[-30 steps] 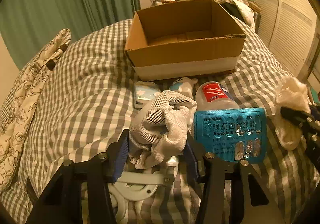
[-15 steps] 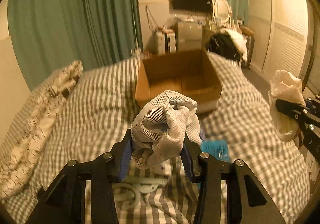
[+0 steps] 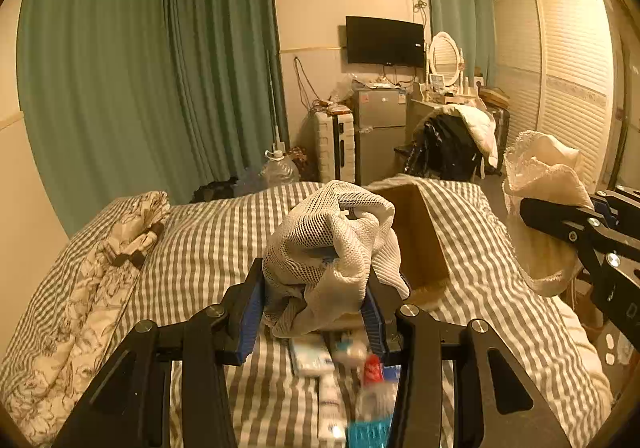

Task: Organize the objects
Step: 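Carry the sock and lace cloth into the box and release both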

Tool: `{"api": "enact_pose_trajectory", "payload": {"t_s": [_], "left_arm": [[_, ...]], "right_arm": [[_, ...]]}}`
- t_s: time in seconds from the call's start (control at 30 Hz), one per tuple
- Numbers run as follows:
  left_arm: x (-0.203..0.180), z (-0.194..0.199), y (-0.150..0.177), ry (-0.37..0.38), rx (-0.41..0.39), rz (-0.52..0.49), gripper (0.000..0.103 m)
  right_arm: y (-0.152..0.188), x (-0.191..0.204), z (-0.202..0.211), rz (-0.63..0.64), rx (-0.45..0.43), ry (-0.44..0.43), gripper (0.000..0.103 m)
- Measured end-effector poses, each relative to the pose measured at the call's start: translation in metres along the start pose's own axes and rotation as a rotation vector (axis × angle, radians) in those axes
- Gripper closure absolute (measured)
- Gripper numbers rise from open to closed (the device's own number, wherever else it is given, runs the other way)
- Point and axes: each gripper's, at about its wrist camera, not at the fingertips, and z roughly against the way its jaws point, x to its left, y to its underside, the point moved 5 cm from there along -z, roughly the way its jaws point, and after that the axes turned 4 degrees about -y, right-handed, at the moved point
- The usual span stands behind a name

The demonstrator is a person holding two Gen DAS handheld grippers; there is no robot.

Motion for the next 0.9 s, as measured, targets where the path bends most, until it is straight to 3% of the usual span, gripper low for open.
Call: {"api": "enact_pose_trajectory", "payload": {"t_s": [0.37, 0.6, 0.67, 0.73, 0.8, 0.83, 0.9], "left_arm": [[-0.007, -0.104, -0.026, 0.021, 0.058, 0.008, 0.058], [-0.019, -0.165, -0.009, 0.006, 0.109, -0.02, 0.058], [-0.021, -0.173, -0.003, 0.021, 0.119, -0.027, 0.053], [-0.023, -0.179, 0.002, 0.029, 0.132, -0.035, 0.036], [-0.022, -0.178, 0.004, 0.012, 0.133, -0.032, 0.017], [-0.021, -0.177, 0.005, 0.005, 0.133, -0.027, 0.012], [-0.017, -0.169, 0.005, 0.001, 0.136, -0.013, 0.012]], "right_arm": [[-0.039, -0.029, -0.102, -0.048, 0.029, -0.036, 0.088], [-0.016, -0.043, -0.178, -0.081, 0.105, -0.055, 0.088], [-0.004, -0.047, -0.19, -0.098, 0.117, -0.066, 0.086], [0.005, -0.049, -0.195, -0.123, 0.123, -0.078, 0.069], [0.009, -0.057, -0.198, -0.139, 0.122, -0.079, 0.037], [0.009, -0.059, -0.195, -0.145, 0.111, -0.071, 0.034], [0.006, -0.064, -0.185, -0.146, 0.094, -0.045, 0.034]]}}
